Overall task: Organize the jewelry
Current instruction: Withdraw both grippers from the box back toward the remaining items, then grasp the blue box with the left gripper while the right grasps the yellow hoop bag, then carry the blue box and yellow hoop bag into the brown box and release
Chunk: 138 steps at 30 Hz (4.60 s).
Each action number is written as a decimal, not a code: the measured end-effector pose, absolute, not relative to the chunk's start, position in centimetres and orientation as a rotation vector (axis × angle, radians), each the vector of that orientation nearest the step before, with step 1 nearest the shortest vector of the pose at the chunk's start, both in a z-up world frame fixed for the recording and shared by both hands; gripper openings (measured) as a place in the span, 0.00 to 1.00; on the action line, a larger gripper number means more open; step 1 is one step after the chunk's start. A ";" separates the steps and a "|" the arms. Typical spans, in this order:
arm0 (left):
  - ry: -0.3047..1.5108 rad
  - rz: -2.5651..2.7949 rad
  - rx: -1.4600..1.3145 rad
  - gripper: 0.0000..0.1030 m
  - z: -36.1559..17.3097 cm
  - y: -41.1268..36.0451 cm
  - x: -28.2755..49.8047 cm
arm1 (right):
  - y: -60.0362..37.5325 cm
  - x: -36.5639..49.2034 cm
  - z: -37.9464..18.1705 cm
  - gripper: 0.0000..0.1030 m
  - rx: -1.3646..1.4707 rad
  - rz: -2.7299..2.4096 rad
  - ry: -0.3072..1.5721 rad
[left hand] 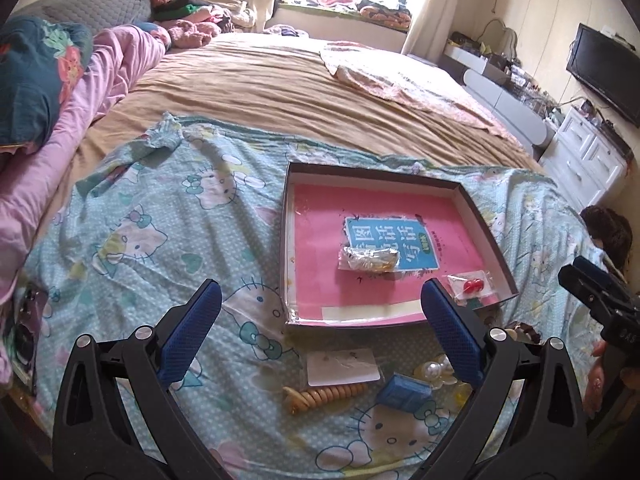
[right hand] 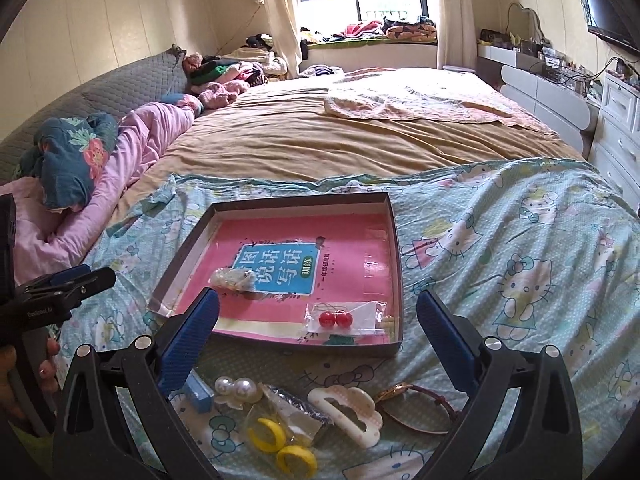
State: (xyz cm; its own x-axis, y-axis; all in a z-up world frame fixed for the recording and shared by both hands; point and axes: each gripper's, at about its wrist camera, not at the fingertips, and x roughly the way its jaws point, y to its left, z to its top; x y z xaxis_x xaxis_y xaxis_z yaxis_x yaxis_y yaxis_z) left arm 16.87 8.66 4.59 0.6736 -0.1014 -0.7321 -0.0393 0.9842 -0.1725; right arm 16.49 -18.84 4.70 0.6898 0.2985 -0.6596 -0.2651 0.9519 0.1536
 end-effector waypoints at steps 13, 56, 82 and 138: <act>0.795 -0.046 -0.160 0.91 5.2 7.5 14.4 | -19.5 13.4 6.3 0.95 0.024 0.332 0.707; 0.940 -0.113 -0.009 0.91 -1.7 3.3 10.0 | -18.2 7.8 -2.4 0.95 -0.148 0.439 0.889; 1.006 -0.248 -0.022 0.57 -5.7 0.4 12.1 | -15.7 9.9 -8.3 0.58 -0.221 0.509 0.946; 0.839 -0.101 -0.131 0.38 -0.6 6.4 14.6 | -14.4 13.3 -0.7 0.14 -0.087 0.618 0.826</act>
State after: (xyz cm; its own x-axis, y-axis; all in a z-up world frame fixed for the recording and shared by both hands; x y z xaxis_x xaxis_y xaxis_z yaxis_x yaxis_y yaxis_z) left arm 14.58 6.43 -0.61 0.6638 -0.1406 -0.7345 0.0374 0.9872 -0.1551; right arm 13.27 -14.42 -0.69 0.5134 0.4806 -0.7109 -0.5467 0.8218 0.1608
